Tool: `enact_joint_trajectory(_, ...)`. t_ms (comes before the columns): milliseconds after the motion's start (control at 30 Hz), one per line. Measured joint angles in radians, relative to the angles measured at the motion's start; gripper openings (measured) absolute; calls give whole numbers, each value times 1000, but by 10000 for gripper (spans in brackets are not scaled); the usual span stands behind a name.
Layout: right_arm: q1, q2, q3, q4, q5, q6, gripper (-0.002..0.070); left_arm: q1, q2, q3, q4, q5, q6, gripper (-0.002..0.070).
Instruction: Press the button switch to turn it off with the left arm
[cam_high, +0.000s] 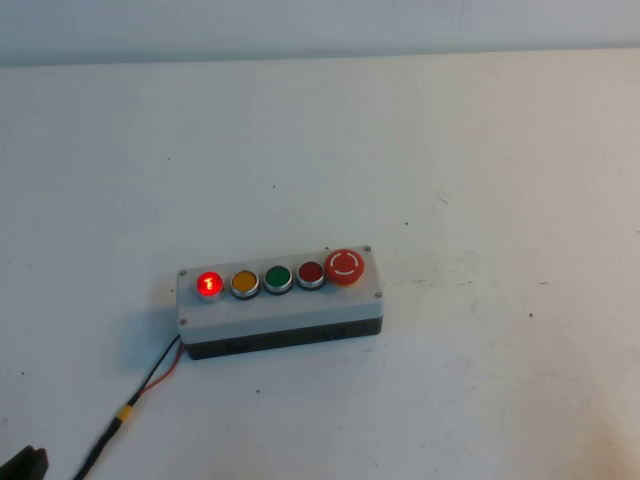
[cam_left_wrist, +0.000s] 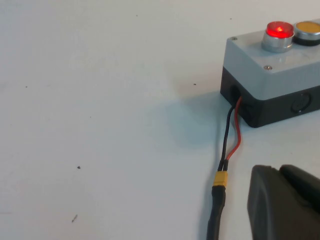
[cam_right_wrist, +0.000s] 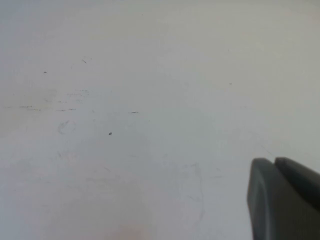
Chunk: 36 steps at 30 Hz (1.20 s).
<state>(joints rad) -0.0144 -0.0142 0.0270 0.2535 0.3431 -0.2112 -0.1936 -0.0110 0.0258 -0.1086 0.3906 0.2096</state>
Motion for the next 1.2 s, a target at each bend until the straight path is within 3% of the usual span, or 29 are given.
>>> enact_joint_trajectory(967, 0, 0, 0, 0, 0, 0, -16, 0, 0, 0, -12, -6, 3, -2)
enact_joint_trajectory(1067, 0, 0, 0, 0, 0, 0, -16, 0, 0, 0, -55, -21, 3, -2)
enact_joint_trajectory(1200, 0, 0, 0, 0, 0, 0, -16, 0, 0, 0, -245, -82, -10, -2)
